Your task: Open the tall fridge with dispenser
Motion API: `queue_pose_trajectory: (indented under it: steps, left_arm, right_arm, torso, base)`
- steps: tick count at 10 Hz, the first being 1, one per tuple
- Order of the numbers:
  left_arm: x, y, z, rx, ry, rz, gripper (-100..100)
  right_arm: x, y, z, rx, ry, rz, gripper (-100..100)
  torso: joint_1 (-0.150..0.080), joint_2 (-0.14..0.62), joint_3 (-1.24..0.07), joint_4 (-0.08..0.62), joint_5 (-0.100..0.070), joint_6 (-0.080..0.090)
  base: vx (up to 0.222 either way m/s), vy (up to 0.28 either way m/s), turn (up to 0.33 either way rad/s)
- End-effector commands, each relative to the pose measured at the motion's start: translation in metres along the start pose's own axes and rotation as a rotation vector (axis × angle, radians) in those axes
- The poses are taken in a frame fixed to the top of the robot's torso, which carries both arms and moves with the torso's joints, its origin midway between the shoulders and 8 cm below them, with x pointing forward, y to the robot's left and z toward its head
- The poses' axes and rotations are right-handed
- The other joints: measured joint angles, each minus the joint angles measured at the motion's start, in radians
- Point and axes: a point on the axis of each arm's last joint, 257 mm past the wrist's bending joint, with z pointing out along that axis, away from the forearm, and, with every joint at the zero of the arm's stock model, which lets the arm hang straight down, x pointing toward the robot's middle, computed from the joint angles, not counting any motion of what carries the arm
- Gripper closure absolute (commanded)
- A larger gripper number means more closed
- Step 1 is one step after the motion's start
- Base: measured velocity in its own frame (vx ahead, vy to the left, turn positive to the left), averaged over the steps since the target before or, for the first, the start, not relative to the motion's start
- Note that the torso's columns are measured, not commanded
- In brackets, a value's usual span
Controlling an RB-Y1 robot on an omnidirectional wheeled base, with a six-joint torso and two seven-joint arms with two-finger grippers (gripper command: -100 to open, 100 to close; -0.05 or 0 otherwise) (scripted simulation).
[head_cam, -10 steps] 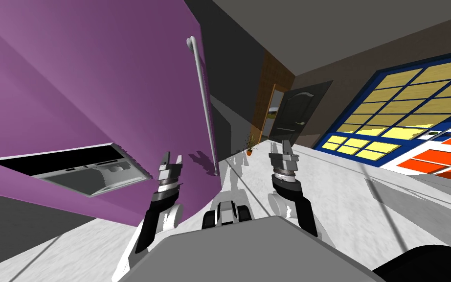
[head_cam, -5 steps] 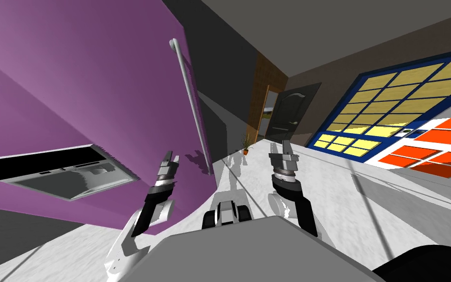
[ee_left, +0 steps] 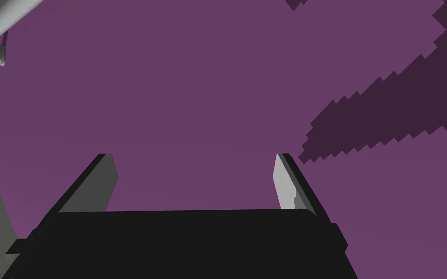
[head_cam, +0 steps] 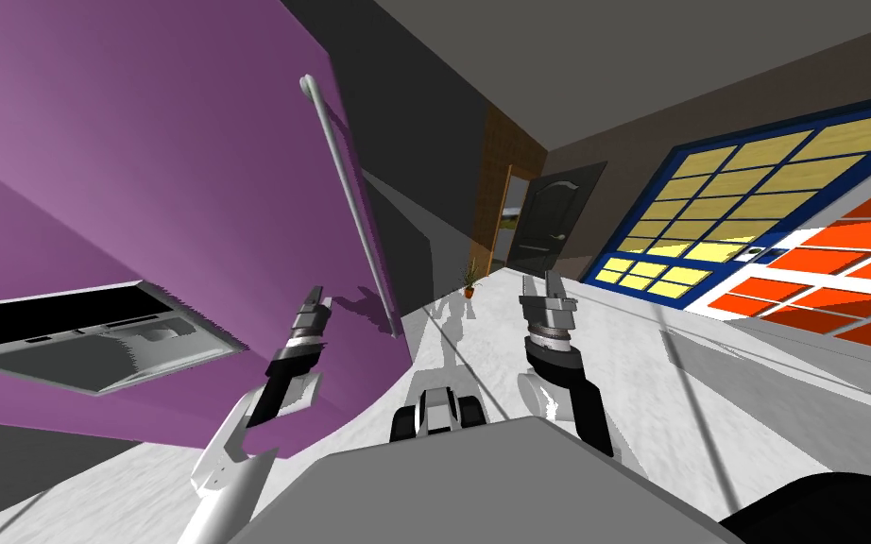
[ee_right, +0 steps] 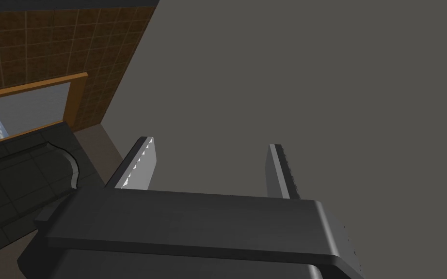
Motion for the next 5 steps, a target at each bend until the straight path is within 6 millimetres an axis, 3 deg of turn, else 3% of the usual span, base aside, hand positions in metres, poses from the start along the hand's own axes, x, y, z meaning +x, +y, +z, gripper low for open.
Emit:
queue_pose_trajectory:
  steps: [1, 3, 5]
  left_arm:
    - [-0.031, 0.018, 0.015, -0.039, -0.038, 0.059, -100]
    - [-0.07, 0.033, 0.032, -0.078, -0.083, 0.119, -100]
    - [-0.081, 0.037, 0.034, -0.085, -0.107, 0.124, -100]
  right_arm:
    - [0.0, 0.0, 0.0, 0.0, 0.0, 0.0, 0]
    - [0.0, 0.0, 0.0, 0.0, 0.0, 0.0, 0]
    - [0.0, 0.0, 0.0, 0.0, 0.0, 0.0, 0]
  torso:
    - [-0.002, 0.0, 0.0, 0.0, -0.001, 0.001]
    - [0.004, -0.001, -0.001, 0.0, 0.001, 0.0]
    - [0.003, -0.004, -0.003, -0.001, 0.0, 0.0]
  base:
    - [-0.025, -0.131, -0.028]
    - [-0.033, -0.145, -0.074]
    - [-0.015, -0.094, -0.019]
